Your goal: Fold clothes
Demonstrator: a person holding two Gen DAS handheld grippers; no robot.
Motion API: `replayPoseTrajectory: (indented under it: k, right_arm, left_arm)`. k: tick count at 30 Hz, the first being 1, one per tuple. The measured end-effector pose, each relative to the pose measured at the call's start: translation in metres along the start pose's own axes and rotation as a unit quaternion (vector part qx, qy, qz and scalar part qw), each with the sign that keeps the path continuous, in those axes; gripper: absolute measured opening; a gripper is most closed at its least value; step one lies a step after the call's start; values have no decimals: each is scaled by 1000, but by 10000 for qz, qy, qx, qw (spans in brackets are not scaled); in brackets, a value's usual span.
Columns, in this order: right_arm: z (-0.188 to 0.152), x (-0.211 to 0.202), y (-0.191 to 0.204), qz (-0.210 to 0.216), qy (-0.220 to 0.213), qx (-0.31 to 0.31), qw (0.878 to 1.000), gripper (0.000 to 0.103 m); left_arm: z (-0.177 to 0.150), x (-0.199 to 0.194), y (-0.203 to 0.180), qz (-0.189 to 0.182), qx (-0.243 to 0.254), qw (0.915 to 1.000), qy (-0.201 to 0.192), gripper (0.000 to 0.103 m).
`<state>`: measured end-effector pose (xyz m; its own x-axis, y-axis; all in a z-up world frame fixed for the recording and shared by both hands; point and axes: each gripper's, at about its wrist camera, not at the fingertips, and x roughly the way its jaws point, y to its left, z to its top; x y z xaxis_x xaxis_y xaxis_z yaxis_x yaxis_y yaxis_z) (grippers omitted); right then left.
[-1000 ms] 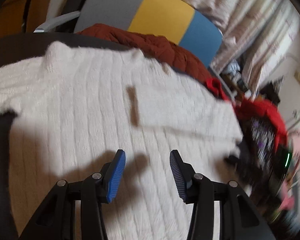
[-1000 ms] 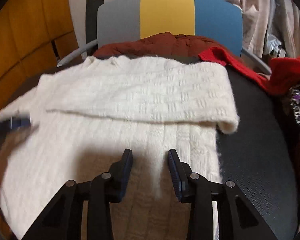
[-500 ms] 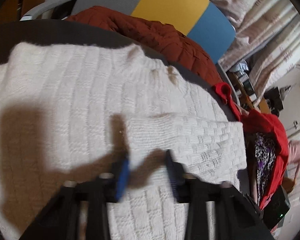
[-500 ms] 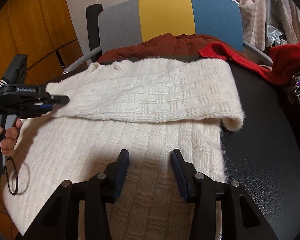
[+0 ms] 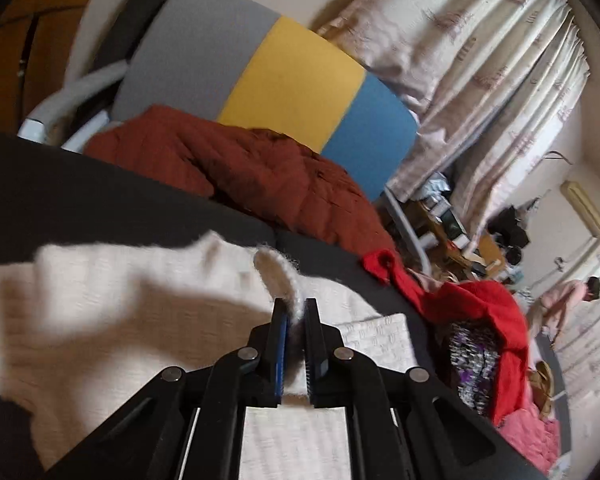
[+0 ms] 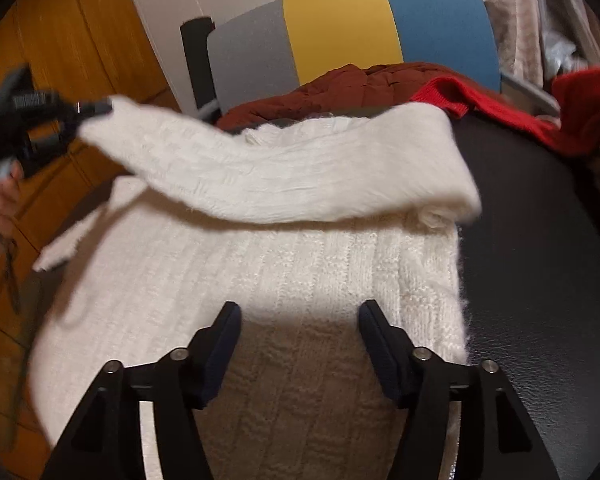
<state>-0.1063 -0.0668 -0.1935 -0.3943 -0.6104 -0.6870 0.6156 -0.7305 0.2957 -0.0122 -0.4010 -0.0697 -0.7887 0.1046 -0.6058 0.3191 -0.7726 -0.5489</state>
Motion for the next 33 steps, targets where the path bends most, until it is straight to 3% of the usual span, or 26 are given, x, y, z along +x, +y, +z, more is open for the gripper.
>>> replayPoseTrajectory:
  k: [6, 10, 13, 18, 20, 23, 26, 30, 33]
  right_arm:
    - [19, -10, -28, 441, -130, 1020, 9937, 73]
    - [41, -6, -46, 680, -323, 1706, 9825, 76]
    - [56, 6, -58, 989, -497, 2376, 9651, 84]
    - [60, 8, -81, 800, -1080, 3307, 9341, 84]
    - [50, 4, -90, 670, -1109, 3472, 9288, 80]
    - [33, -1, -100, 433, -941, 3427, 9337, 66]
    - [33, -14, -92, 46, -570, 2803, 9582, 65]
    - [64, -37, -60, -419, -656, 1621, 9837, 65]
    - [100, -23, -41, -397, -667, 1071, 9912, 65]
  left_arm:
    - [-18, 26, 45, 559, -289, 9972, 396, 6]
    - [-23, 25, 67, 498, -680, 9958, 357, 6]
    - [-24, 30, 70, 696, -595, 9950, 400, 6]
    - [-34, 45, 74, 1352, -245, 9882, 678, 6]
    - [-40, 48, 81, 1531, -216, 9850, 765, 6]
    - [-45, 49, 89, 1523, -255, 9850, 772, 6]
    - [-44, 47, 83, 1569, -96, 9846, 768, 6]
    - [-40, 38, 70, 1444, 141, 9880, 531, 6]
    - [-40, 35, 66, 1378, 139, 9892, 477, 6]
